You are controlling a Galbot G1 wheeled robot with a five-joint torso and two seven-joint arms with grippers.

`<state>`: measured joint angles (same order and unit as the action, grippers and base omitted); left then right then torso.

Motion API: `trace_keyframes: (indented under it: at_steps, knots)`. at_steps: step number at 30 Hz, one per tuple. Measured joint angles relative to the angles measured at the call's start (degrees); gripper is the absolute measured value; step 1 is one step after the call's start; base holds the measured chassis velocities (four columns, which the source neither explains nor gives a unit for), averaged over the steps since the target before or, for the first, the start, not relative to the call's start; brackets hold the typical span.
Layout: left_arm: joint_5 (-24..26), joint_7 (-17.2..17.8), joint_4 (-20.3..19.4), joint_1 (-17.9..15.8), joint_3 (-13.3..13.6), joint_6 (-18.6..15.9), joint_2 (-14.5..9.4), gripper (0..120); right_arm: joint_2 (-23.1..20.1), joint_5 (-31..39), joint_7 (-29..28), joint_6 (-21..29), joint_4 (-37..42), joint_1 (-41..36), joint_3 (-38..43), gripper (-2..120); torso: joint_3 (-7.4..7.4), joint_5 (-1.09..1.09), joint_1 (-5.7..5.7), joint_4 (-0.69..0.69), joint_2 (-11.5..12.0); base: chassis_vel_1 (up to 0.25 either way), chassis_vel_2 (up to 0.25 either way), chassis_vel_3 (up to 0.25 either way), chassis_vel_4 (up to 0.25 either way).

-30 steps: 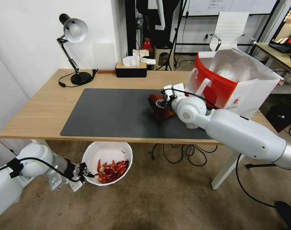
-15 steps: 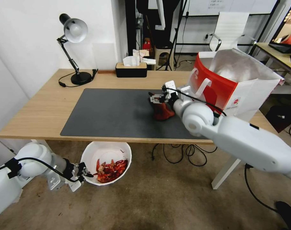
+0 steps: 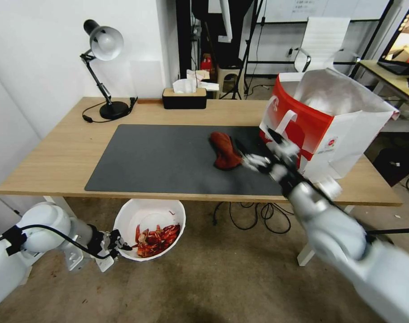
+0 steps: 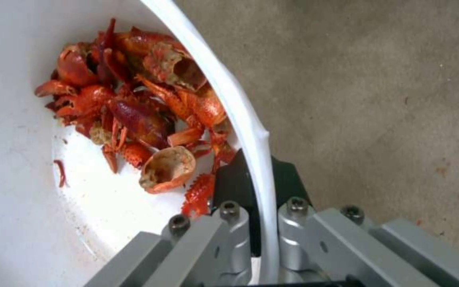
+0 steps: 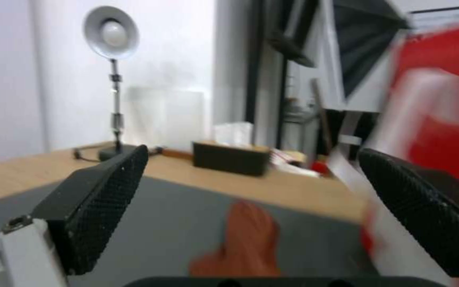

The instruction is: Sweep shrimp from table into container with towel, then put container into takeout bag.

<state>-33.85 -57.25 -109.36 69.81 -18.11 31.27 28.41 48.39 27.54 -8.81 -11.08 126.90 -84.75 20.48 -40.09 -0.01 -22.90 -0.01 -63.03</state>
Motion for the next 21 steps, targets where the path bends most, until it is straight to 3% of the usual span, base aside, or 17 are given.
trace_keyframes:
  at_steps: [2,4,5,8,14,21]
  knots:
    - [-0.13,0.0,-0.11,0.39,-0.32,0.08,0.16,0,2.32,-2.61,0.52,-1.33,0.38,-4.36,1.78,100,0.0,-0.01,0.0,0.0,0.0,0.0,0.0,0.0,0.0]
    - [-0.54,0.06,-0.43,1.84,-1.47,0.4,0.82,0,9.61,-10.11,1.39,-5.89,0.01,-14.29,4.7,100,0.01,-0.01,0.0,-0.03,-0.01,0.0,0.0,0.0,0.0]
    - [-0.54,0.06,-0.43,1.84,-1.47,0.4,0.82,0,9.61,-10.11,1.39,-5.89,0.01,-14.29,4.7,100,0.01,-0.01,0.0,-0.03,-0.01,0.0,0.0,0.0,0.0]
    - [-0.97,0.11,-0.73,4.09,-3.0,0.93,1.79,0,16.35,-16.29,1.51,-12.03,-3.33,-19.62,5.55,100,0.01,0.0,0.0,0.01,0.0,0.0,0.0,0.0,0.0]
    - [-2.07,-0.01,-1.16,9.67,-6.57,2.1,3.51,0,18.53,-17.54,1.23,-14.55,-6.03,-19.96,5.2,100,0.0,0.0,0.0,0.02,0.0,0.0,0.0,0.0,0.0]
    - [-3.07,0.02,-0.9,16.72,-11.4,4.4,5.77,0,17.96,-16.83,-0.42,-11.97,-6.14,-18.45,4.45,100,-0.01,0.0,-0.01,0.03,0.0,0.0,0.0,0.0,0.0]
